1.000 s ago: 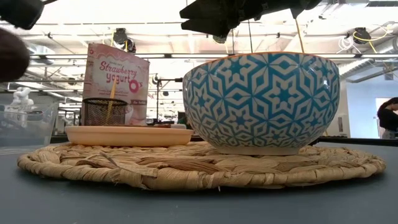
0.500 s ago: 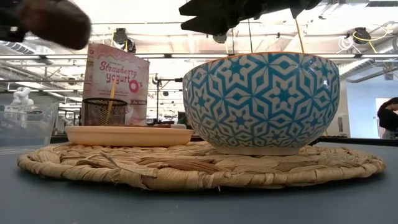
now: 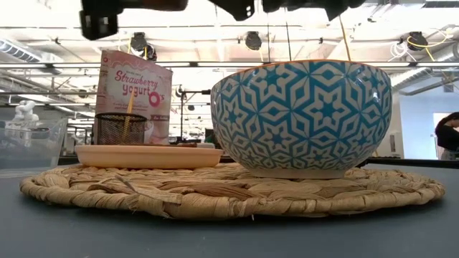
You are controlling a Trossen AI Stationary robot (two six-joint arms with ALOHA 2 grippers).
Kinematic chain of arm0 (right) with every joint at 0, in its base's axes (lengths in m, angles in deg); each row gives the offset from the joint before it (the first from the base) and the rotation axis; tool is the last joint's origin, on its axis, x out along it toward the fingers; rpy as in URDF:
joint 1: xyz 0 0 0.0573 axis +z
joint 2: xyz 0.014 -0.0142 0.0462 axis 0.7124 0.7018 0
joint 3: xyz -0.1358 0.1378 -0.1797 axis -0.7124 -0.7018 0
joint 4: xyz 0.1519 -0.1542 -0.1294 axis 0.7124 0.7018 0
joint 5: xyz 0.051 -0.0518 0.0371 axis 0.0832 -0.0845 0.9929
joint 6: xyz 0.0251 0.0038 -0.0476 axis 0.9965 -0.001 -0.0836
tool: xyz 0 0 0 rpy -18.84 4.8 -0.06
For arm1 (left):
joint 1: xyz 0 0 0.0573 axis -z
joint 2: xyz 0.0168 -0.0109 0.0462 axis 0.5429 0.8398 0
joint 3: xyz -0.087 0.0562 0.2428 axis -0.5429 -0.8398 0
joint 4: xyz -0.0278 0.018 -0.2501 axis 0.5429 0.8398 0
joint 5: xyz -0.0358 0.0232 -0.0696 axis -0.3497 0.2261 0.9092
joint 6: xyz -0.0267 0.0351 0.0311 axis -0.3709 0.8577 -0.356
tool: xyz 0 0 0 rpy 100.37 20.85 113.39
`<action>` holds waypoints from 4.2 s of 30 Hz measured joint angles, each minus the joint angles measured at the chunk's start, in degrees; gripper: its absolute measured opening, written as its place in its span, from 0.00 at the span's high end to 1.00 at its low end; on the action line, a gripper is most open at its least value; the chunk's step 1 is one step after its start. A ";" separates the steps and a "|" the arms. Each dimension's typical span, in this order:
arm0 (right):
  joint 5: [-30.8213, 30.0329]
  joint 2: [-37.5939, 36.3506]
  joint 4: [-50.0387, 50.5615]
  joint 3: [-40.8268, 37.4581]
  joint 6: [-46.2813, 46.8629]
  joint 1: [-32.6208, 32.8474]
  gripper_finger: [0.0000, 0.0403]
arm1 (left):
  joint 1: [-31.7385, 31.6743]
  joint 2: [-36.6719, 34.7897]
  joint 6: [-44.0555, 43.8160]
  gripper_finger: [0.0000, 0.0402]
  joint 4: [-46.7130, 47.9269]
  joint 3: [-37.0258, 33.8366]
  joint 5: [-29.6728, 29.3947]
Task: Arrange a breakfast setting
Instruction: Put the red apple on the top left of the placemat
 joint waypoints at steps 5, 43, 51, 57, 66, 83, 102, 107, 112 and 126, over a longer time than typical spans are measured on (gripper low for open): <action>7.64 -0.04 6.53 4.59 1.97 -2.72 0.06 | -2.82 4.79 4.54 0.46 -7.15 0.00 5.55; 25.25 4.17 11.88 6.54 -4.23 -6.14 0.06 | -13.30 14.54 12.09 0.46 -26.85 0.02 19.79; 25.49 4.15 9.96 6.50 -2.58 -6.12 0.06 | -13.30 14.52 11.75 0.46 -26.38 0.02 19.66; 25.57 4.15 8.33 6.50 -2.26 -6.10 0.06 | -13.32 14.52 9.63 0.46 -26.24 0.02 19.46; 25.61 4.15 8.09 6.50 -5.86 -6.08 0.06 | -13.32 14.52 8.70 0.46 -26.23 0.02 19.43; 25.53 4.15 8.35 6.50 -8.27 -6.01 0.12 | -13.32 14.52 9.09 0.46 -26.28 0.02 20.18; 25.39 4.13 8.34 6.50 -8.46 -6.05 0.35 | -13.28 14.52 10.29 0.46 -26.32 0.02 19.48; 25.44 4.13 8.35 6.50 -8.44 -6.05 0.36 | -13.28 14.52 10.20 0.46 -26.32 0.02 19.43; 25.46 4.13 8.36 6.50 -8.42 -6.05 0.36 | -13.30 14.52 10.45 0.42 -26.32 0.02 19.26; 25.48 4.09 9.72 6.47 -5.72 -6.08 0.36 | -13.34 14.28 10.99 0.12 -20.05 0.09 17.71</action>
